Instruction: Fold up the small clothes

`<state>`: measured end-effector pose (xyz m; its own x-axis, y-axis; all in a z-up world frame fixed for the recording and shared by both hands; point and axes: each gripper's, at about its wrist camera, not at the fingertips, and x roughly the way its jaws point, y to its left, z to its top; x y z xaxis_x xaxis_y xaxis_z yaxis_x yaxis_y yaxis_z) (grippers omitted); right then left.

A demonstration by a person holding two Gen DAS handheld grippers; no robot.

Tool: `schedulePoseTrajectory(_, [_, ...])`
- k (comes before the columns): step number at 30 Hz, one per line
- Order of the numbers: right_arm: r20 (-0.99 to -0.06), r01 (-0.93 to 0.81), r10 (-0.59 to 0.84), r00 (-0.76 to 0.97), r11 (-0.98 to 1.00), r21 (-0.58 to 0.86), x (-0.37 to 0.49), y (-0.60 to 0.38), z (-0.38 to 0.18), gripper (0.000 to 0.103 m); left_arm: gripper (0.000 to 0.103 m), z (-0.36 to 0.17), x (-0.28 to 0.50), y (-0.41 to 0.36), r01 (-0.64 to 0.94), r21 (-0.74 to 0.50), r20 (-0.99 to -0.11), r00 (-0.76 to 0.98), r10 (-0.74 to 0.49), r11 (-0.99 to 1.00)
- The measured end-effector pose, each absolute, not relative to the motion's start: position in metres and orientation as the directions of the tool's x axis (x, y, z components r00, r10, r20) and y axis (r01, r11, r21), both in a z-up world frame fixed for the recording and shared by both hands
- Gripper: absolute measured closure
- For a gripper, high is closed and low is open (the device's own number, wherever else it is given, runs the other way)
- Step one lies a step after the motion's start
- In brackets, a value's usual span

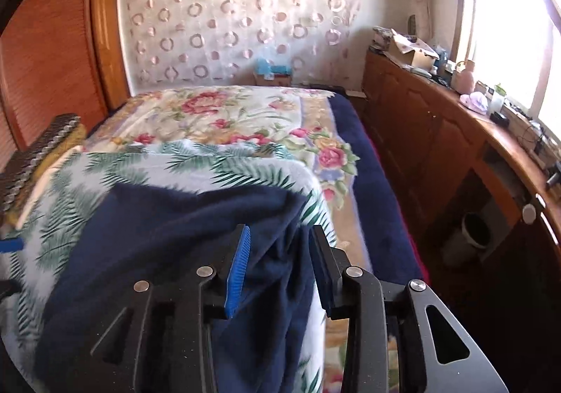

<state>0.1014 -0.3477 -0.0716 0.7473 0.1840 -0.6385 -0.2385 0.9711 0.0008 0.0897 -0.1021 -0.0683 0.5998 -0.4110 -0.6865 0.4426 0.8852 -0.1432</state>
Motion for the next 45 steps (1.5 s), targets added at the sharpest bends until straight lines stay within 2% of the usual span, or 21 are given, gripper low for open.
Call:
schedulePoseTrajectory(3, [-0.643,-0.259,0.197,0.741,0.966,-0.003,0.077,-0.349,-0.076,0.067,0.029,-0.073,0.09,-0.109,0.45,-0.14,-0.701,0.583,-0.409,0.882])
schedulePoseTrajectory(7, [-0.637,-0.291,0.233,0.735,0.956,0.014,0.049,-0.356,-0.081,0.067,0.022,-0.083,0.091,-0.119,0.47,-0.139,-0.731,0.545,-0.411,0.871])
schedulePoseTrajectory(16, [-0.657,-0.267,0.239,0.715,0.962,0.059,0.013,-0.388,-0.087,0.067,0.02,-0.104,0.098,-0.129,0.45,-0.106,-0.786,0.508,-0.352,0.887])
schedulePoseTrajectory(23, [-0.66,-0.285,0.258,0.706,0.956,0.069,-0.017,-0.386,-0.077,0.067,0.017,-0.109,0.093,-0.14,0.46,-0.032,-0.788,0.535,-0.305,0.887])
schedulePoseTrajectory(35, [-0.675,-0.297,0.25,0.694,0.954,0.048,-0.032,-0.363,-0.077,0.067,0.011,-0.109,0.098,-0.14,0.448,-0.029,-0.793,0.534,-0.293,0.894])
schedulePoseTrajectory(41, [-0.698,-0.299,0.25,0.671,0.953,0.054,-0.022,-0.365,-0.085,0.067,0.011,-0.098,0.088,-0.128,0.449,-0.083,-0.775,0.533,-0.341,0.89])
schedulePoseTrajectory(43, [-0.707,-0.285,0.234,0.667,0.957,0.049,-0.013,-0.366,-0.087,0.073,0.011,-0.091,0.082,-0.126,0.454,-0.083,-0.764,0.543,-0.349,0.887])
schedulePoseTrajectory(44, [-0.711,-0.287,0.23,0.664,0.957,0.042,-0.01,-0.365,-0.088,0.082,0.011,-0.088,0.079,-0.126,0.457,-0.082,-0.758,0.549,-0.353,0.886])
schedulePoseTrajectory(45, [-0.715,-0.3,0.241,0.656,0.953,0.047,-0.008,-0.364,-0.087,0.096,0.011,-0.085,0.077,-0.125,0.459,-0.082,-0.751,0.555,-0.357,0.885])
